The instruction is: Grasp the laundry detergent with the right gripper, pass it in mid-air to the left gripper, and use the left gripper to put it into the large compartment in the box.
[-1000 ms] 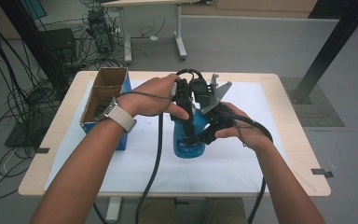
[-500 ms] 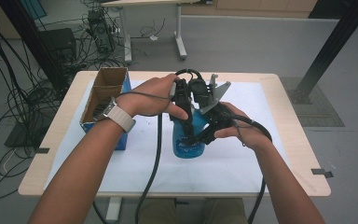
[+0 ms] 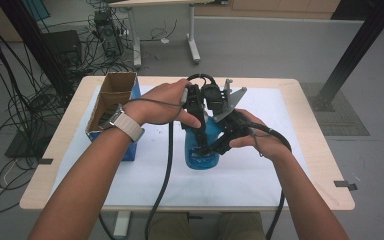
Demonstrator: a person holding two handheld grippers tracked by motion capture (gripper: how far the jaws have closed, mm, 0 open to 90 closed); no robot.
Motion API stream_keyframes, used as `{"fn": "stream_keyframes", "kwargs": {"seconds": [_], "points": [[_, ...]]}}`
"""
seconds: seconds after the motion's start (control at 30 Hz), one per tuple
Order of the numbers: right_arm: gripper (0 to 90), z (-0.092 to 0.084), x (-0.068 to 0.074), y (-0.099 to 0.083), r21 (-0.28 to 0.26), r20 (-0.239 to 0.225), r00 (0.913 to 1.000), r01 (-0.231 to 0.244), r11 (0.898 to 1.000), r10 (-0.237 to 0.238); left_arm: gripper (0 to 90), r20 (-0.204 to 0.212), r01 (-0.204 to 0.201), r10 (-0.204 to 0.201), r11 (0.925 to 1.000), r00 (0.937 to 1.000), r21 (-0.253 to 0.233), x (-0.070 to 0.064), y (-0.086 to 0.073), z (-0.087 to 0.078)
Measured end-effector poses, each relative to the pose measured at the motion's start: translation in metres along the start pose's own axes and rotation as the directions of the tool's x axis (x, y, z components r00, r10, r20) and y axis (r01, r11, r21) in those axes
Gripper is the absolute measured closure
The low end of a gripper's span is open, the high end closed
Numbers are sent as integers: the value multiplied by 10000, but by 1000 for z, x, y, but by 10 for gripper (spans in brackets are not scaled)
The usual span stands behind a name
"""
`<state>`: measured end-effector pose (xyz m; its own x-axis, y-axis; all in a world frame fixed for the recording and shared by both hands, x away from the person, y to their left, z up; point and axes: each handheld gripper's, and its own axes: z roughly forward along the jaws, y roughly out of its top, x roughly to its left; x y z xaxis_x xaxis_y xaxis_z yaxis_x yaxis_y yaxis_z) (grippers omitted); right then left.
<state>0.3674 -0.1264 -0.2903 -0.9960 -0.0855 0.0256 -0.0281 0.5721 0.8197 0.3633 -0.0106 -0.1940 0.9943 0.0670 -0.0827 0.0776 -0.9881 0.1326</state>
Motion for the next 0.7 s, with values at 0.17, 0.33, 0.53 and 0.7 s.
{"fn": "stream_keyframes", "kwargs": {"seconds": [0.17,0.33,0.53,0.7], "points": [[436,-1,1,1,-50,-10,10000,-3,10000,3,378,-52,0,0,9999,10000,-121,-1,0,-2],[434,-2,2,3,-82,12,9999,118,9999,-118,378,-150,3,-3,10000,9999,2,-4,1,-5],[211,-8,2,-1,132,154,9983,-571,9983,569,379,-482,-5,5,10000,9988,-17,-6,1,-11],[131,-29,2,-17,463,633,9934,-987,9940,956,378,-462,188,-187,9998,9988,22,-6,-3,-14]]}}
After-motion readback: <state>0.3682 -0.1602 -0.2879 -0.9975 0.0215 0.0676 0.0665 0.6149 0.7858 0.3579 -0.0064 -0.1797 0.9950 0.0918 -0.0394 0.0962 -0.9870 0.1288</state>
